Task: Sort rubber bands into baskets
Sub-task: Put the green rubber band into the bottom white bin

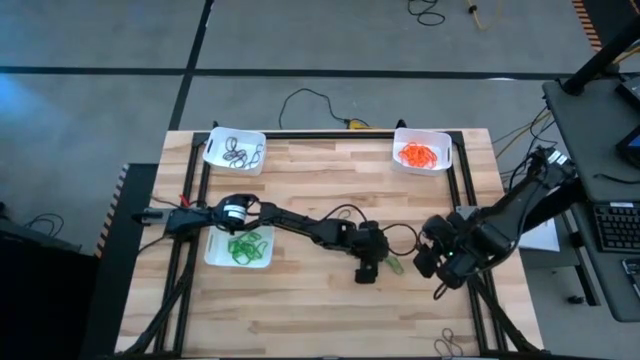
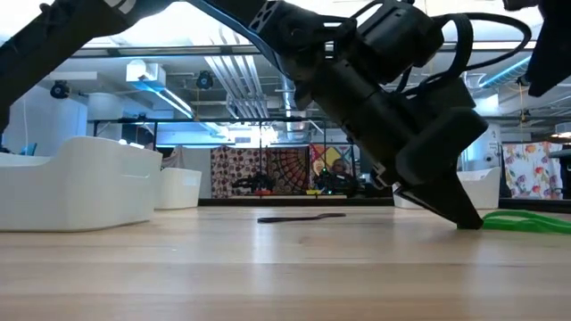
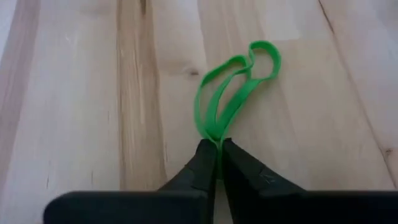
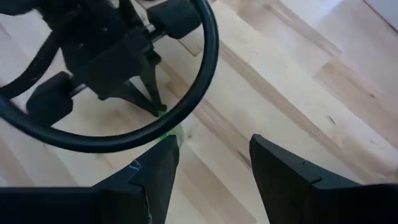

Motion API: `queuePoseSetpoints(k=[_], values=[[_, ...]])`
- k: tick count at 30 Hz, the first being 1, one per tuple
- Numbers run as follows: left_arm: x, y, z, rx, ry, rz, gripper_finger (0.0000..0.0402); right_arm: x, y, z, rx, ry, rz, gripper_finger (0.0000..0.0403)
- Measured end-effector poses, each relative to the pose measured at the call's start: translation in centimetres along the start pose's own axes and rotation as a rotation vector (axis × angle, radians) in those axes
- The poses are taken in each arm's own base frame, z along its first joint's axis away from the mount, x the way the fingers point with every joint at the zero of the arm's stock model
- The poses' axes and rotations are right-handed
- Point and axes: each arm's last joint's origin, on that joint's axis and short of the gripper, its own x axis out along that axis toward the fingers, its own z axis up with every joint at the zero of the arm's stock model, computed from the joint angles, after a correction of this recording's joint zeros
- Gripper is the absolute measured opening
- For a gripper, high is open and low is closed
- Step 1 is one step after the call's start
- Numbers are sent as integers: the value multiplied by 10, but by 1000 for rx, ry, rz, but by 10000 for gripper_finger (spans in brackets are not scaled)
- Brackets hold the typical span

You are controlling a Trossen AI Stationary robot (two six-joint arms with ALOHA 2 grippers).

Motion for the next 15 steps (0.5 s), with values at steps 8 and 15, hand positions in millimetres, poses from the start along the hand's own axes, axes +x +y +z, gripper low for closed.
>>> queuePoseSetpoints(k=[8,15], values=[[-26,3,19,40,109,64,1,3,-2,1,-34,-31,-21,192],[-98,6,71,109,192,232,0,8,-5,3,-159,-118,-60,192]])
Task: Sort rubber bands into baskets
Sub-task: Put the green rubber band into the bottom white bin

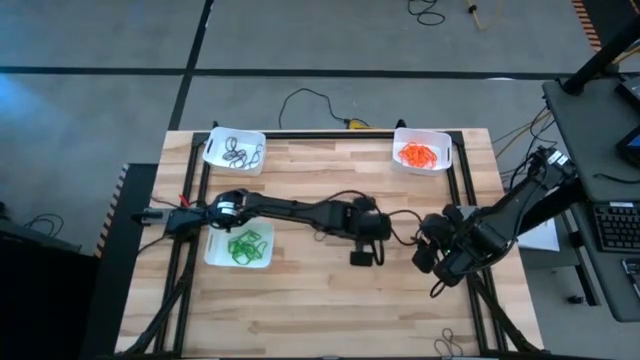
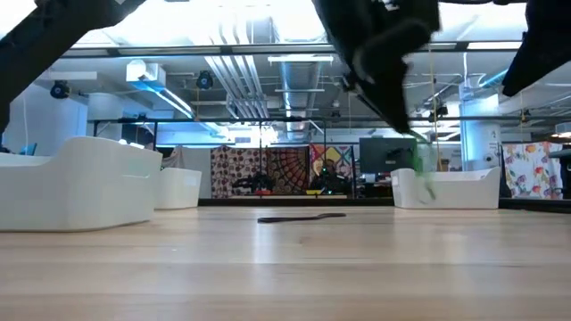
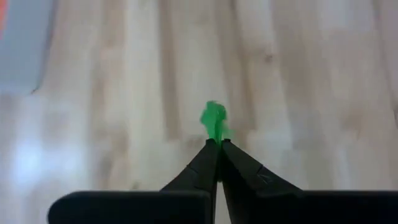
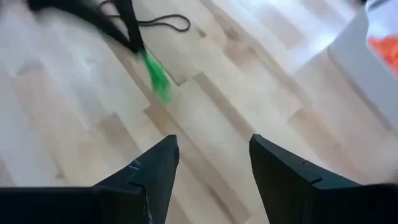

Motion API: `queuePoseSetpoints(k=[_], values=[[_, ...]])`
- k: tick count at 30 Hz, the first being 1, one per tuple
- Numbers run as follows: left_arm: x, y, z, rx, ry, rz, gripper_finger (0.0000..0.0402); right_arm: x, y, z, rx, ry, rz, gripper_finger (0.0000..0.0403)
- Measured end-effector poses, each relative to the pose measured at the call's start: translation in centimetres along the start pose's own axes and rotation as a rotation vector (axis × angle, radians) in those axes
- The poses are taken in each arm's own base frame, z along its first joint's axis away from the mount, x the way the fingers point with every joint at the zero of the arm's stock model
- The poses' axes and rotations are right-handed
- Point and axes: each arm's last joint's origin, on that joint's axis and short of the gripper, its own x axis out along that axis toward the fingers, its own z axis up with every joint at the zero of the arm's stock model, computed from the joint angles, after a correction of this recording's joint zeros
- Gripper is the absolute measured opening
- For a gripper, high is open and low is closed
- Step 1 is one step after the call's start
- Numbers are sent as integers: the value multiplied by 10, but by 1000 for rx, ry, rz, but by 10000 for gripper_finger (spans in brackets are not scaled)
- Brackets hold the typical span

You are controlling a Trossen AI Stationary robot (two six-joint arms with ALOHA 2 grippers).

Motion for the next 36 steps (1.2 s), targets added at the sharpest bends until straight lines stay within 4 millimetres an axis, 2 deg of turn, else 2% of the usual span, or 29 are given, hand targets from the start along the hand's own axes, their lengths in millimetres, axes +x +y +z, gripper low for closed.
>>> queuePoseSetpoints(k=[3,9,15,21,25,27,32,36], values=[[-23,7,1,-34,85,55,0,5,-2,-1,-77,-3,-16,192],[-69,12,-26,-175,196,87,0,22,5,-11,-166,-34,66,192],[-75,-15,-64,-368,265,58,0,48,26,-26,-174,-160,282,192],[-117,-39,-115,-561,418,118,0,62,47,-33,-125,-256,529,192],[-166,-37,-137,-719,338,157,0,65,56,-33,-105,-272,569,192],[-180,-34,-153,-768,321,194,0,67,59,-33,-117,-270,560,192],[-199,-25,-212,-884,421,229,0,75,64,-33,-133,-261,527,192],[-186,-28,-255,-952,491,186,0,82,63,-29,-57,-240,505,192]])
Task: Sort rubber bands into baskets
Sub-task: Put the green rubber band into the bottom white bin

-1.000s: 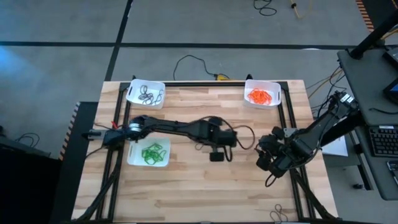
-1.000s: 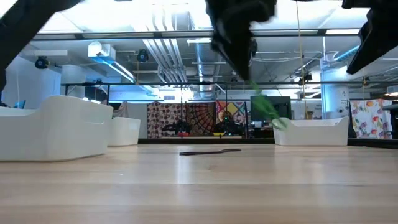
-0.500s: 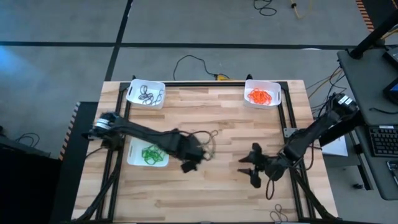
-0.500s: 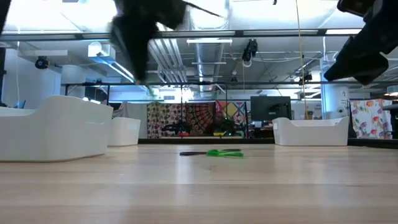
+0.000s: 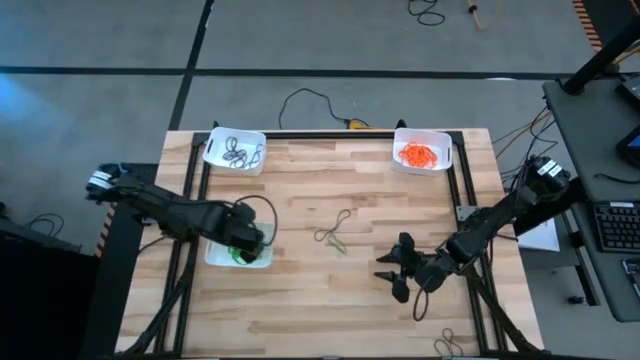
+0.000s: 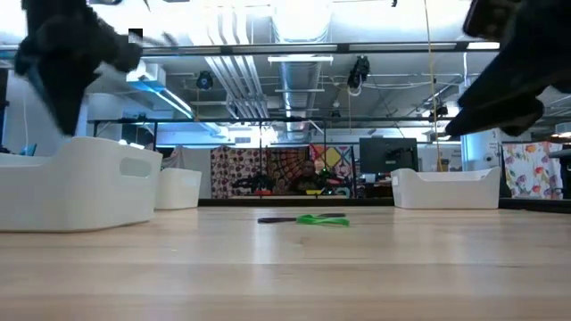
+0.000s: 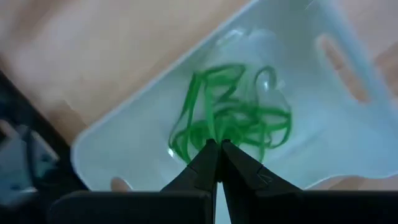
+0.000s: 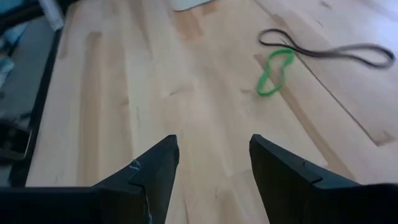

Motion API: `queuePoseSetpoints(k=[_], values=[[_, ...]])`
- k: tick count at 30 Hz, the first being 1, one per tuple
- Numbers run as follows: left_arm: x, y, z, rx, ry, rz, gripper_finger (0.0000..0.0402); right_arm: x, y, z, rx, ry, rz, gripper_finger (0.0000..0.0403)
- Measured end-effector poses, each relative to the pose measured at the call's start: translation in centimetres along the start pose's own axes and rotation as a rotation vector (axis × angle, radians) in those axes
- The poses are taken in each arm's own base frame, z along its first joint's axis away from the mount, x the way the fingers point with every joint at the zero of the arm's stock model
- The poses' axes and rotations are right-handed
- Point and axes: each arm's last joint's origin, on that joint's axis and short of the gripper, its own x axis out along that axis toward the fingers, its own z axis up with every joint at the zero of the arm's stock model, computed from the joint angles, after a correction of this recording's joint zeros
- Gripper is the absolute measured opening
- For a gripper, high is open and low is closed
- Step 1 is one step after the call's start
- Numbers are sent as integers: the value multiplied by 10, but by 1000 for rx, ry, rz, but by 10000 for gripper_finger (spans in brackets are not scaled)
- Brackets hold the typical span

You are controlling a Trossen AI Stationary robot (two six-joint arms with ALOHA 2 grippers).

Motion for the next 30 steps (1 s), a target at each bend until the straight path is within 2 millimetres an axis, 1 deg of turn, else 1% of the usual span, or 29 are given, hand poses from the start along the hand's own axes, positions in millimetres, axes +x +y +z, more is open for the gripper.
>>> queuePoseSetpoints(k=[3,5,9,12,15,17,19,23,26,28,30], values=[[21,9,-8,-26,17,-40,0,5,-6,4,75,-7,-29,192],[37,14,-13,-52,32,-15,0,7,-7,10,108,-20,-42,192],[57,22,-21,-72,66,41,1,11,-5,23,143,-50,-51,192],[65,25,-23,-70,83,58,14,16,-6,33,137,-64,-65,192],[63,25,-24,-60,82,41,45,20,-4,45,123,-52,-45,192],[56,25,-24,-40,80,29,74,23,-4,53,108,-41,-48,192],[45,24,-22,-34,71,10,105,23,-3,61,88,-36,-62,192],[7,23,-19,11,9,-42,171,19,-2,76,49,-27,-89,192],[-26,19,-16,68,-115,-104,215,12,2,86,25,-25,-91,192],[-47,12,-11,95,-240,-173,238,9,3,90,11,-7,-105,192],[-62,4,-5,101,-343,-223,256,6,6,94,-1,11,-116,192]])
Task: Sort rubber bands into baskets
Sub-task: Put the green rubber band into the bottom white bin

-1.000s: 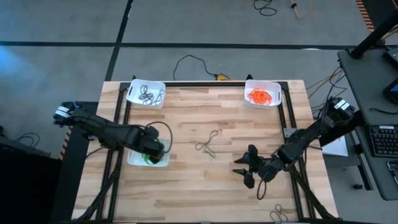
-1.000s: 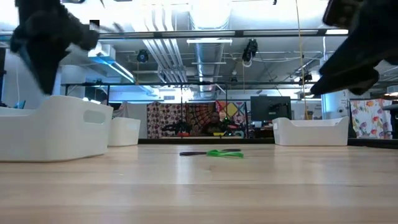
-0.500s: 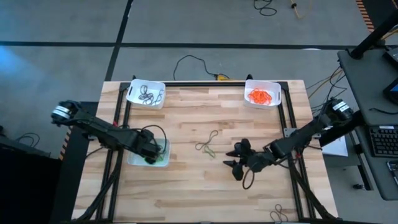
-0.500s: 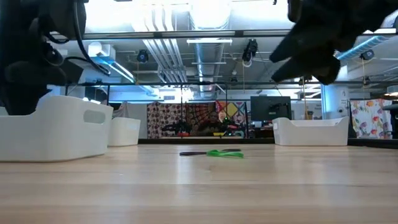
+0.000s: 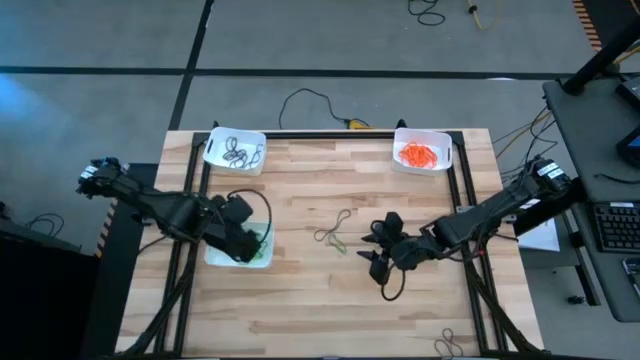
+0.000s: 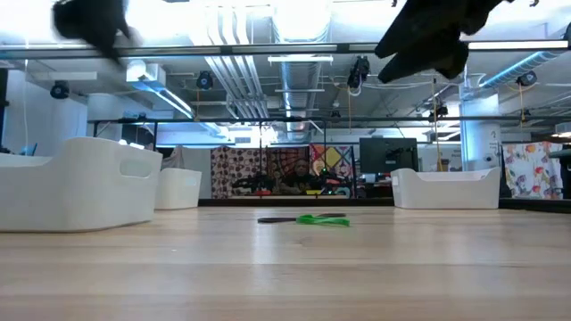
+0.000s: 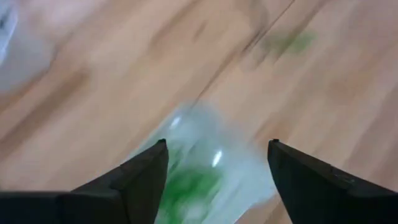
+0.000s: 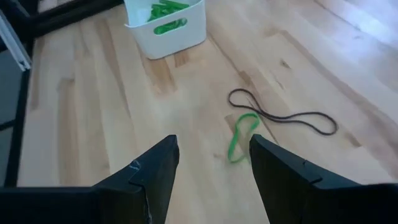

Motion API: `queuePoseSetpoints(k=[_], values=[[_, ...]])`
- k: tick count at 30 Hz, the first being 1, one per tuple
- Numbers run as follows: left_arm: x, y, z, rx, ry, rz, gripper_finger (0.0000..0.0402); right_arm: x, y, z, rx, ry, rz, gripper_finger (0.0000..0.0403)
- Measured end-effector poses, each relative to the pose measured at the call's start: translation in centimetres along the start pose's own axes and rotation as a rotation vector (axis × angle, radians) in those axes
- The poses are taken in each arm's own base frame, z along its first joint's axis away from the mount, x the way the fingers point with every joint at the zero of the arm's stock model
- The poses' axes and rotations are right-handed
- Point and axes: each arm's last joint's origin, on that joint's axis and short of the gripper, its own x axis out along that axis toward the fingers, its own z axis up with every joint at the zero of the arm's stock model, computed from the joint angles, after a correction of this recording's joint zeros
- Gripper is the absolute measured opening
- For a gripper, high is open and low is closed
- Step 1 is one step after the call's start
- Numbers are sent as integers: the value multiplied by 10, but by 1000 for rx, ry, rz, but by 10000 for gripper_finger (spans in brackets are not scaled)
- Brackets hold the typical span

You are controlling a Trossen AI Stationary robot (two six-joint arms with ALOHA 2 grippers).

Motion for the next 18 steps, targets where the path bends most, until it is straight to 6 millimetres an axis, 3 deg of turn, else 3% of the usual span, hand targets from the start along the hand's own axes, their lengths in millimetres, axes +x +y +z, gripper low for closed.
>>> queuePoseSetpoints(k=[3,6,11,18], values=[[-7,-20,18,-8,-169,-93,271,-7,3,8,-24,28,-21,192],[0,-43,31,15,-292,-153,275,-16,5,16,-75,74,-53,192],[39,-73,39,142,-314,-197,272,-38,12,31,-138,138,-82,192],[103,-90,53,239,-225,-291,251,-59,28,32,-119,155,-45,192]])
